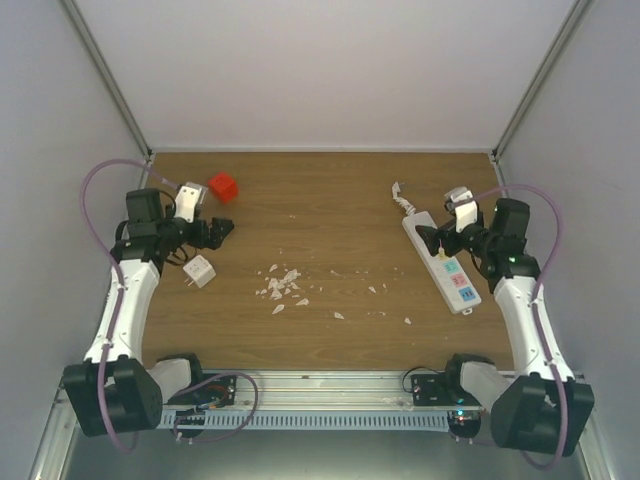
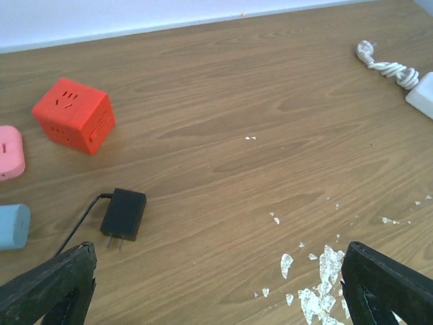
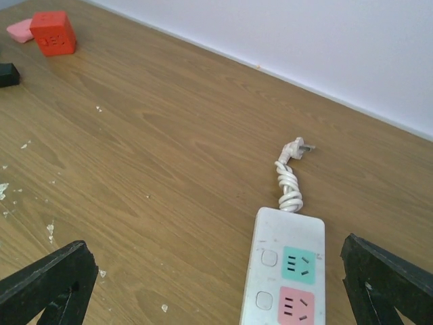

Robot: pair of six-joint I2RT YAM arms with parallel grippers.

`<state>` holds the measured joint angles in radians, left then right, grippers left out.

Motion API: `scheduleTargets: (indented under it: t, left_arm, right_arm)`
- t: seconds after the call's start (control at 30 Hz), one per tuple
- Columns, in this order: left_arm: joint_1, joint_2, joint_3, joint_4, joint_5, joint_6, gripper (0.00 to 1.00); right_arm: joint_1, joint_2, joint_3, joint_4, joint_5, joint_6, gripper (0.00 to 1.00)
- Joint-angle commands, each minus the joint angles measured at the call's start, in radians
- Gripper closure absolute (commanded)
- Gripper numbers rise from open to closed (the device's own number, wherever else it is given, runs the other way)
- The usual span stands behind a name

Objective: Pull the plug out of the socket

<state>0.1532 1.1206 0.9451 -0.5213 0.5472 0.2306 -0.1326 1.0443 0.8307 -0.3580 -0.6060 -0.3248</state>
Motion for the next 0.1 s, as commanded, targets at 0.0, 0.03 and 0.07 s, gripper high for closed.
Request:
scheduleTargets:
  t: [0.0, 0.03, 0.07]
  left_arm:
    - [0.002, -0.027, -0.015, 0.067, -0.044, -0.034, 0.01]
    - [0.002, -0.028, -0.014, 0.065, -0.057, -0.038, 0.01]
    - [0.002, -0.028, -0.010, 0.063, -0.067, -0.043, 0.01]
  right_arm:
    - [-0.008, -0.043, -0.037, 0.037, 0.008, -0.009, 0.00]
    - [-0.008, -0.050, -0.045, 0.042, 0.006, -0.008, 0.00]
    - [-0.008, -0.056, -0.056, 0.045, 0.006, -0.007, 0.00]
